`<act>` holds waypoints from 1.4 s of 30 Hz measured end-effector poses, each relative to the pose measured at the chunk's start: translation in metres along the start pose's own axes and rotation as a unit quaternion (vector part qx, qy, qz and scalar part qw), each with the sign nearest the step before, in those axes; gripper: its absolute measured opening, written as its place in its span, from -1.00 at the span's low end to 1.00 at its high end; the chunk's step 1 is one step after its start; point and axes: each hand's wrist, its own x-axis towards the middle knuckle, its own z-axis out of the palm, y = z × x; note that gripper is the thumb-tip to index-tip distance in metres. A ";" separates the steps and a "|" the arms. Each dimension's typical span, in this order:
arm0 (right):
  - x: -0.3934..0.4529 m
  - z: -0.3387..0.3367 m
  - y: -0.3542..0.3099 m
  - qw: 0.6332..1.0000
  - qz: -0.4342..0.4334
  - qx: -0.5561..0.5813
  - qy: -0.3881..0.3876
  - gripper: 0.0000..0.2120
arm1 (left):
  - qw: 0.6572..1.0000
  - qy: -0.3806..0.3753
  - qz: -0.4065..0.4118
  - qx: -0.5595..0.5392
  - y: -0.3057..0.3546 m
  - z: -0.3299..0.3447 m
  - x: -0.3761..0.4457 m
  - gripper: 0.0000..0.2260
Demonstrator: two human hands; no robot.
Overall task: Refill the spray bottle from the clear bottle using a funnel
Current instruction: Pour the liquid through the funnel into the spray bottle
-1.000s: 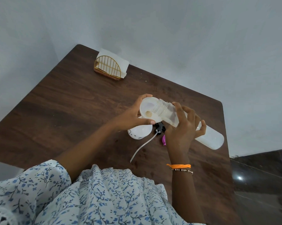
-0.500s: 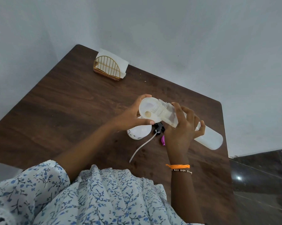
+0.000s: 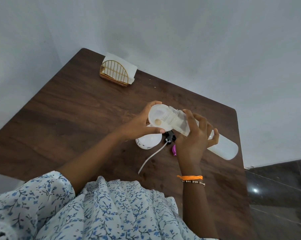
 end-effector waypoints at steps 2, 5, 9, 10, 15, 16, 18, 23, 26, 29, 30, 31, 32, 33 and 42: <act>0.000 0.000 0.000 1.000 0.000 0.001 -0.002 -0.33 | 1.000 0.001 -0.002 -0.002 0.001 0.000 -0.001 -0.24; 0.000 0.001 0.000 1.000 0.001 0.004 -0.003 -0.34 | 1.000 0.001 -0.004 -0.004 0.002 0.001 -0.001 -0.23; 0.000 0.000 0.000 1.000 0.002 0.007 -0.002 -0.34 | 1.000 0.000 -0.004 -0.003 0.001 0.001 -0.001 -0.25; 0.000 0.000 0.000 1.000 0.002 0.006 -0.002 -0.34 | 1.000 0.000 -0.005 -0.002 0.000 0.001 -0.001 -0.26; 0.001 -0.002 0.002 1.000 0.003 0.004 -0.008 -0.35 | 1.000 0.003 -0.002 0.003 0.001 0.003 0.000 -0.27; 0.000 -0.003 0.002 1.000 0.003 0.003 -0.008 -0.34 | 1.000 0.003 -0.002 0.005 0.000 0.004 0.000 -0.27; 0.000 -0.003 0.002 1.000 0.003 0.004 -0.007 -0.33 | 1.000 0.001 -0.001 0.004 0.001 0.004 0.000 -0.27; 0.001 -0.001 0.001 1.000 0.001 0.005 -0.004 -0.34 | 1.000 0.003 0.001 0.003 0.000 0.002 0.001 -0.27; 0.001 -0.002 0.000 1.000 0.001 0.003 -0.007 -0.33 | 1.000 0.003 0.003 -0.006 0.000 0.002 0.001 -0.26; 0.001 -0.002 0.001 1.000 0.002 0.004 -0.007 -0.34 | 1.000 0.004 0.003 -0.005 0.001 0.002 0.001 -0.26; 0.001 -0.002 0.001 1.000 0.002 0.004 -0.007 -0.33 | 1.000 0.002 0.003 -0.006 0.000 0.002 0.001 -0.26; 0.001 -0.001 0.001 1.000 0.002 0.005 -0.005 -0.33 | 1.000 -0.001 0.004 -0.010 -0.001 0.002 0.001 -0.25; 0.001 -0.001 0.001 1.000 0.002 0.004 -0.003 -0.32 | 1.000 -0.004 0.003 -0.013 -0.002 0.002 0.001 -0.25; 0.001 -0.001 0.001 1.000 0.001 0.004 -0.001 -0.32 | 1.000 -0.007 0.003 -0.013 -0.002 0.002 0.002 -0.25; 0.001 0.001 0.000 1.000 -0.004 0.003 0.009 -0.34 | 1.000 0.000 0.000 -0.002 0.002 0.001 0.000 -0.26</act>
